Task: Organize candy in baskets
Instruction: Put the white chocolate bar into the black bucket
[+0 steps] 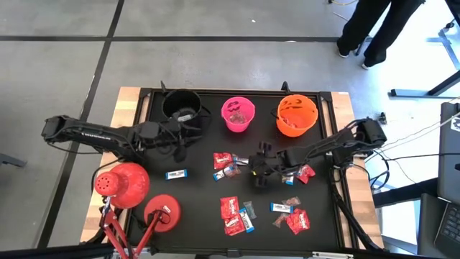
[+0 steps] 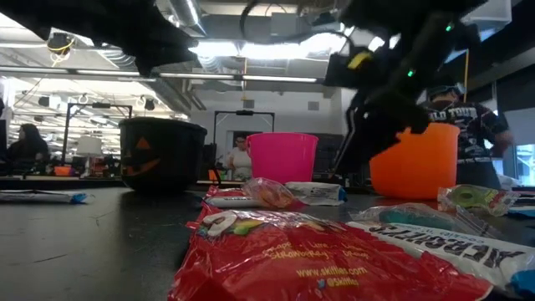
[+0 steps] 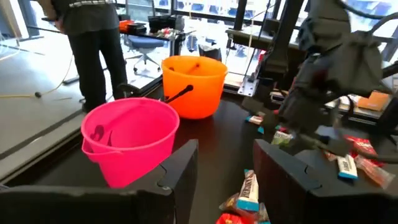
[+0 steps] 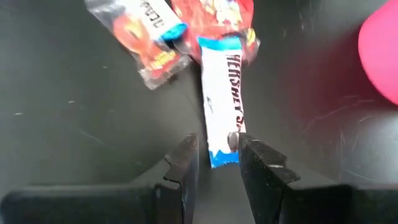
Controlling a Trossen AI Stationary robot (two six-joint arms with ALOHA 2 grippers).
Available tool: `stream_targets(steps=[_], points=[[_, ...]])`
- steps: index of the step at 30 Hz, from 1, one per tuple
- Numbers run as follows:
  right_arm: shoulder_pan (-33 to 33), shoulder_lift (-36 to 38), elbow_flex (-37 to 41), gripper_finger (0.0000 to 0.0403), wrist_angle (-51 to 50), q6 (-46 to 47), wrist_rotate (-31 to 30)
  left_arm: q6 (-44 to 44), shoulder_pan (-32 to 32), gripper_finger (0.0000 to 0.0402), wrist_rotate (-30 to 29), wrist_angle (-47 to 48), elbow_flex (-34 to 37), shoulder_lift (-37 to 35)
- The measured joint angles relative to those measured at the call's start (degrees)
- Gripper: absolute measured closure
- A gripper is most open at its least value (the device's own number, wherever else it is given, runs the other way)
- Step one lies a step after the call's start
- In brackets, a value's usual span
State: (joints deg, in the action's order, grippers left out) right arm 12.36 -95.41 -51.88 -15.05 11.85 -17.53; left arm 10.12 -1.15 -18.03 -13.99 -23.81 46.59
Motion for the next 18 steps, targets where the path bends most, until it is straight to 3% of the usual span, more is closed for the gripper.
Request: stream_targets(steps=[13, 18], points=[[-3.9, -5.0, 0.0, 0.0294, 1.5, -0.1, 4.2, 0.1, -3.6, 0.0257, -1.6, 0.7, 0.0, -1.6], [-3.8, -5.0, 0.0, 0.0341, 1.5, -0.1, 3.8, 0.2, -4.8, 0.0257, -2.5, 0.6, 0.0, -1.6]])
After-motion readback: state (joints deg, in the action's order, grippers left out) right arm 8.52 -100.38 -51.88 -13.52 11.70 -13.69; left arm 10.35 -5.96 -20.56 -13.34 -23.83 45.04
